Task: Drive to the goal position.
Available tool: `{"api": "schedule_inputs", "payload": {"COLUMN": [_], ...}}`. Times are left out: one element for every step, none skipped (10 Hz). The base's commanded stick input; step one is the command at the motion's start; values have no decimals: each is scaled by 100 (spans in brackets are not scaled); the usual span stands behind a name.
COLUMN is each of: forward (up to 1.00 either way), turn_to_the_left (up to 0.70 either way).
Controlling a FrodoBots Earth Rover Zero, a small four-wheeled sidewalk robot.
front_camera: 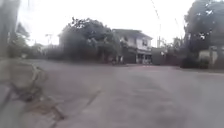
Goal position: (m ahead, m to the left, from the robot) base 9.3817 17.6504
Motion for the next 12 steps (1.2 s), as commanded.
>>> {"api": "schedule_inputs", "payload": {"forward": [100, 100, 100, 100, 100, 100, 100, 100, 100, 100, 100, 100], "turn_to_the_left": [0, 5, 26, 40, 40, 40, 40, 40, 22, 2, 0, 0]}}
